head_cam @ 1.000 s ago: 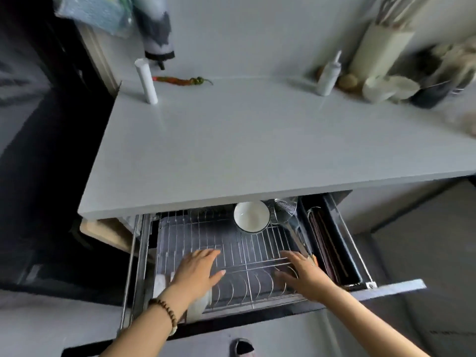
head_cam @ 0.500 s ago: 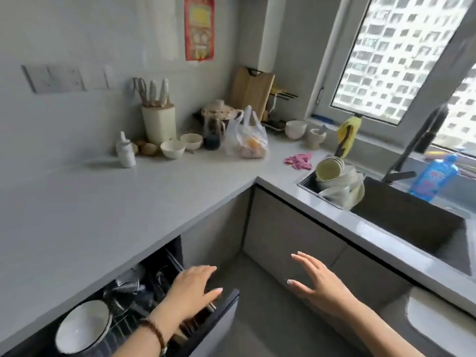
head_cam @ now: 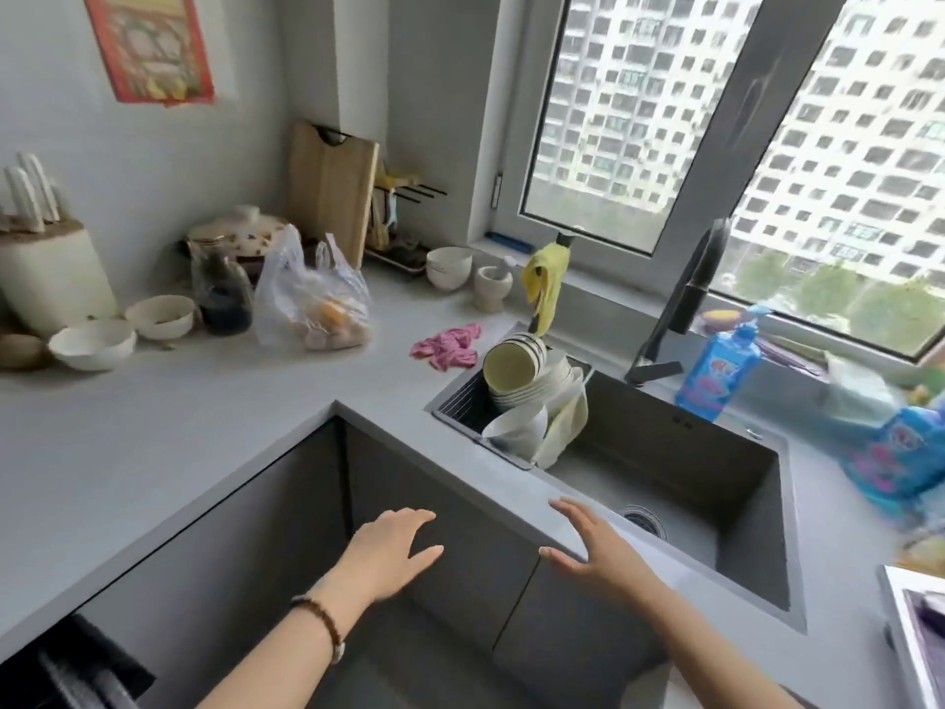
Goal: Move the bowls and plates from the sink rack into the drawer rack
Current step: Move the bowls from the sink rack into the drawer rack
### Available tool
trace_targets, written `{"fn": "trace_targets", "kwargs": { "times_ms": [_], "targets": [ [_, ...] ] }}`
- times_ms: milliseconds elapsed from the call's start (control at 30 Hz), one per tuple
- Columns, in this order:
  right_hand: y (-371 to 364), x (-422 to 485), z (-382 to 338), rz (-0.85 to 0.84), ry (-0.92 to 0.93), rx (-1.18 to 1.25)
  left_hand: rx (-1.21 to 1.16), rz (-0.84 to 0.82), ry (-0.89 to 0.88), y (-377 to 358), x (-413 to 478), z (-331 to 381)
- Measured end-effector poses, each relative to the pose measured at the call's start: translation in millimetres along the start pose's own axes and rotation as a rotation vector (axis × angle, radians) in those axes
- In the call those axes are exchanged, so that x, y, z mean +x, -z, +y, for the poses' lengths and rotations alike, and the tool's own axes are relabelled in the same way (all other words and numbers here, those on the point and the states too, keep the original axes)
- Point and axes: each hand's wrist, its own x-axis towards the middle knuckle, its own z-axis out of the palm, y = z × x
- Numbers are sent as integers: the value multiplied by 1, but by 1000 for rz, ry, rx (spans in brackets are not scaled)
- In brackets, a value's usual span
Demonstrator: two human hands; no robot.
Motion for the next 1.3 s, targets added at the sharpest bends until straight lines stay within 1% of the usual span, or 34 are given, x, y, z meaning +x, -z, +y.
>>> {"fn": "trace_targets", "kwargs": {
  "times_ms": [100,333,433,567,733,933,1033,1167,1300],
  "targets": [
    [5,45,21,8,-24,4,0,-8,-33,6,63,10],
    [16,144,49,-29,-146,-14,6,-121,-144,6,216,25],
    [12,173,59,-58,-187,-15,-43,-157,-173,3,259,37],
    [3,200,69,-91,-215,36,-6,-241,-199,-7,301,47],
    [-11,213,80,-115,-213,73,-20,-349,-203,-20,324,48],
    [-14,215,87,-85,-167,93,-36,-330,-230,-23,328,50],
    [-10,216,87,-63,-155,99,-142,-325,-226,-20,329,45],
    [1,217,79,-23,-132,124,-292,-275,-211,-8,325,41],
    [19,216,59,57,-91,278,-496,-153,-189,18,311,39]
  ]
}}
